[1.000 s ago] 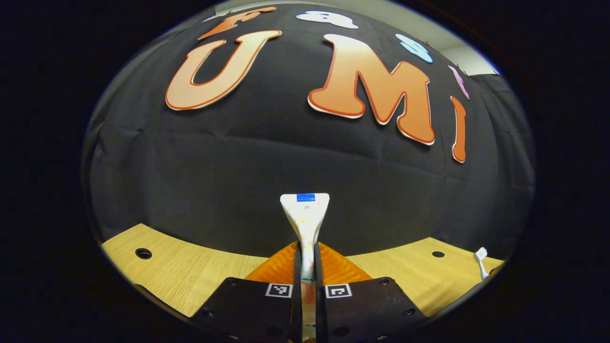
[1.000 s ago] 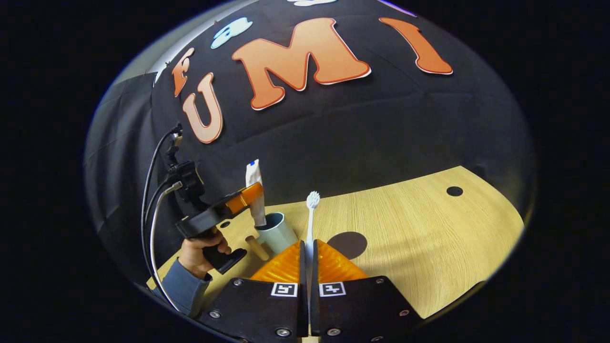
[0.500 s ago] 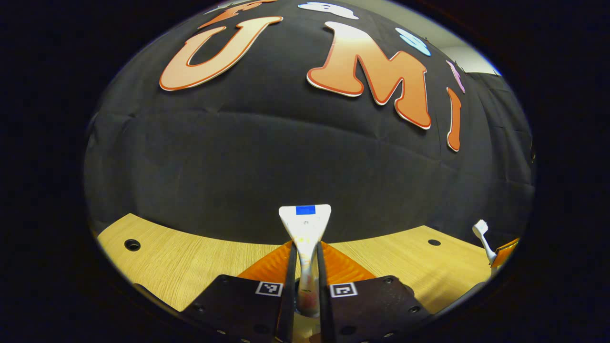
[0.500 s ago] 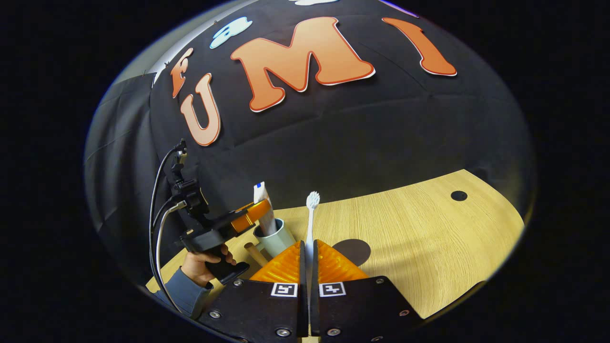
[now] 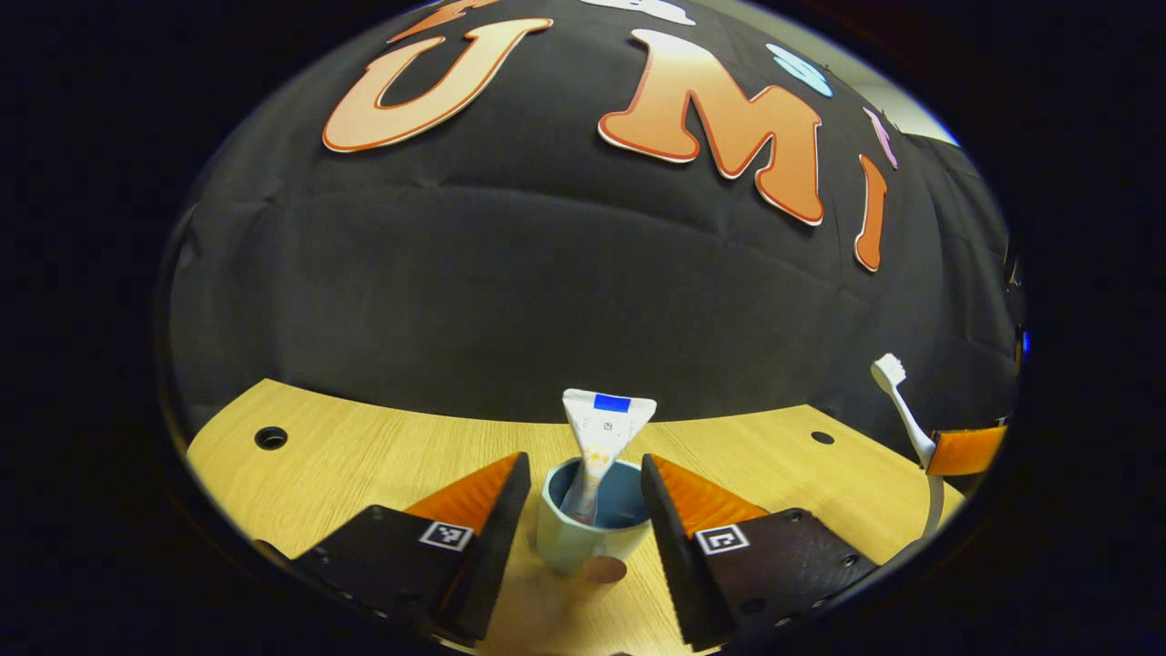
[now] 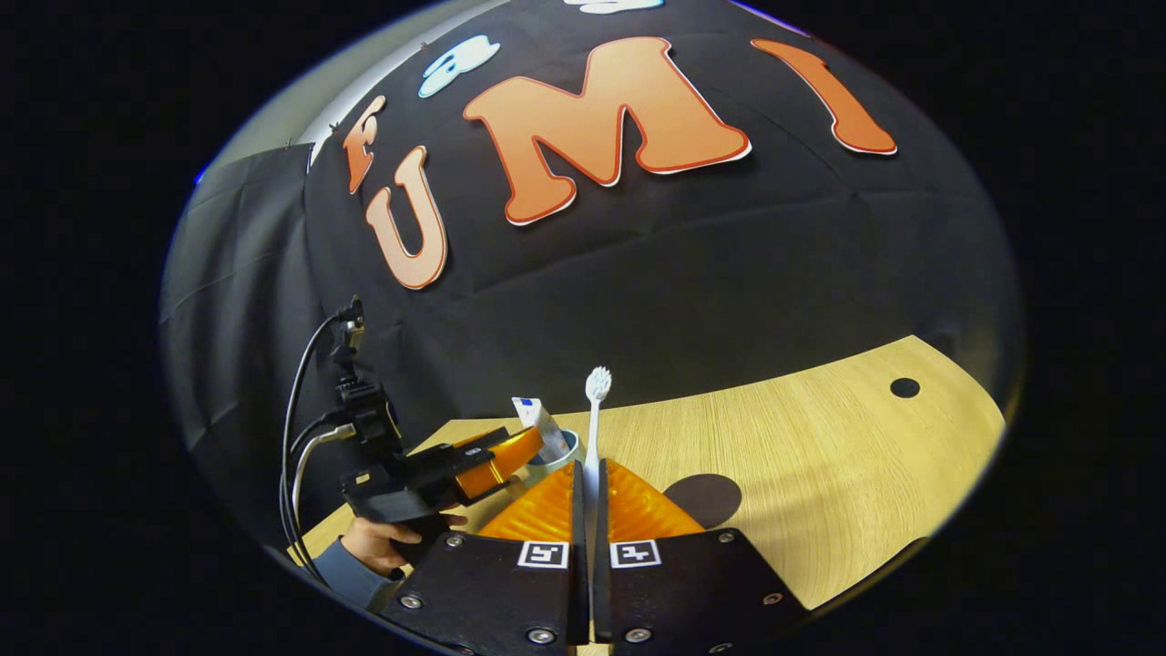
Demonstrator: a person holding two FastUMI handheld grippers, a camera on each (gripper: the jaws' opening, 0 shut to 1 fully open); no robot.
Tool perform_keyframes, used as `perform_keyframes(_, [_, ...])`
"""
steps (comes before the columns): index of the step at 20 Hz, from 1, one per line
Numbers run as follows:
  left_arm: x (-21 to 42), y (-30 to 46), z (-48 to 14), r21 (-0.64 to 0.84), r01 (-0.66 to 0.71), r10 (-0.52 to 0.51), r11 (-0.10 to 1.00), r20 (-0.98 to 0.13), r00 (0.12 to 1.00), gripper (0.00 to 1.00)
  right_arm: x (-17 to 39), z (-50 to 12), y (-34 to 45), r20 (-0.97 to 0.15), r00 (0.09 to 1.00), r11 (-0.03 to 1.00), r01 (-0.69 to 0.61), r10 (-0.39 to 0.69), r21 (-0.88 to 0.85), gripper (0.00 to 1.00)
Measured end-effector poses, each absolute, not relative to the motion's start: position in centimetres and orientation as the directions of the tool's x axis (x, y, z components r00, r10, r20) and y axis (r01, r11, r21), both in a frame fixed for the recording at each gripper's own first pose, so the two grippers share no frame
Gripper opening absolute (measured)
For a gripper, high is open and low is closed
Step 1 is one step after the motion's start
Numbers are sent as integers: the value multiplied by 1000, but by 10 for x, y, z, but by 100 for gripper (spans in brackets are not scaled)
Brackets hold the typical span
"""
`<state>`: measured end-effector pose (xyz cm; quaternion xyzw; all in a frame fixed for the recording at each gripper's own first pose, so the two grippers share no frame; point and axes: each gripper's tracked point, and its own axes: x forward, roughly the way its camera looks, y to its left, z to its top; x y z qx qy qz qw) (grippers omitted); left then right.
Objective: Put the toothbrush and toothpaste on the desktop into the cup, then pick up the cup and place it on the coaster on the desktop.
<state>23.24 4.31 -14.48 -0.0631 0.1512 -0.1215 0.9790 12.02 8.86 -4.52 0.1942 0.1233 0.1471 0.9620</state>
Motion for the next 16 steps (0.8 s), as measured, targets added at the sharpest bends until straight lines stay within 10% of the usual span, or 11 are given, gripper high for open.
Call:
perform_keyframes(5, [204, 54, -144, -151, 218, -254, 964, -289, 923, 96, 137, -32, 97, -128, 937, 877, -249, 326, 410, 2])
perform_keyframes(16, [157, 106, -172, -134, 157, -193, 979, -330, 924, 100, 211, -6, 136, -17, 955, 825, -246, 295, 509, 2])
